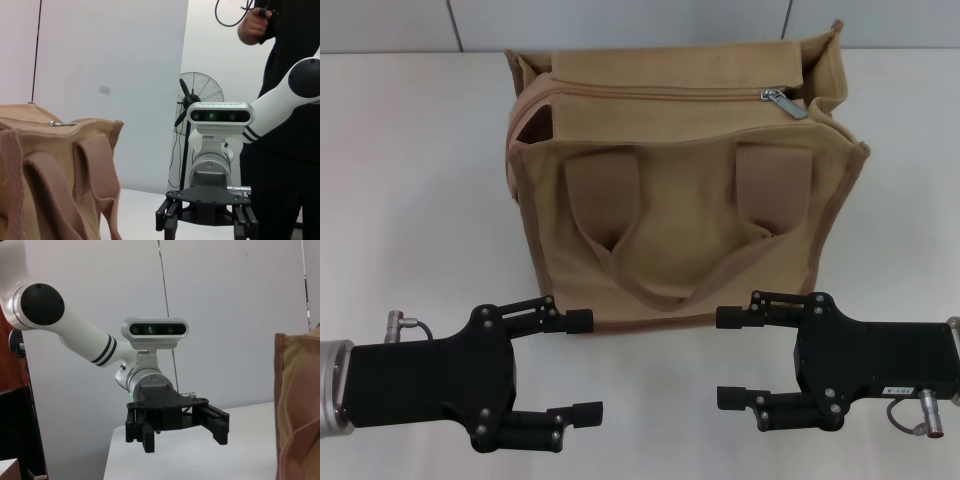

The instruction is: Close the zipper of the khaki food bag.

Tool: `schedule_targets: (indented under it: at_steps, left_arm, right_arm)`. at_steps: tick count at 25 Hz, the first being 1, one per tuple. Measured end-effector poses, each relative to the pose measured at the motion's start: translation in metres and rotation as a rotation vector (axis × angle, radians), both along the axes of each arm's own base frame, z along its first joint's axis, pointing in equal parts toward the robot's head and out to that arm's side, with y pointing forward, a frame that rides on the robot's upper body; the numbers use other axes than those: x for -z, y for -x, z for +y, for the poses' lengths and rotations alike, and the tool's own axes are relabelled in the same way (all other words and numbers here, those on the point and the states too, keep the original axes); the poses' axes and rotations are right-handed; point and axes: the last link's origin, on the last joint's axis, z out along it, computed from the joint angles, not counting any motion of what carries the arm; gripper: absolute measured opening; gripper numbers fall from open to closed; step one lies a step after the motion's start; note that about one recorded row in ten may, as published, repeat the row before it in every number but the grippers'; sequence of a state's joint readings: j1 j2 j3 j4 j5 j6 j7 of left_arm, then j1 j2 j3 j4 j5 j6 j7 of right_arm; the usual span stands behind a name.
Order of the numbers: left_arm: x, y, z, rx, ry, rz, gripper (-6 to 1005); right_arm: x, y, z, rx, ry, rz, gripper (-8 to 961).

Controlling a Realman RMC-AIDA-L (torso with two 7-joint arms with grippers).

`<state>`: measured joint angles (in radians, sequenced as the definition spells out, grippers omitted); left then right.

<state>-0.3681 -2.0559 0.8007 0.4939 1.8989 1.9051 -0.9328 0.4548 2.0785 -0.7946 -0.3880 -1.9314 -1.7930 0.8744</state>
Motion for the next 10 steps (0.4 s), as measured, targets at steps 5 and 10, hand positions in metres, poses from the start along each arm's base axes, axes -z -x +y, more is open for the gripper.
schedule_targets:
  at_steps: [5,10]
  left_arm:
    - [0.0004,-0.0004,0.0001,0.000,0.001,-0.001,833]
    - [0.0004,-0.0006,0.0003,-0.001,0.003,-0.001,833]
  right_arm:
    - [0.0000,0.0000,0.0000,0.000,0.000,0.000,744]
    - [-0.0001,0.0000,0.0000,0.001,-0.001,0.001,744]
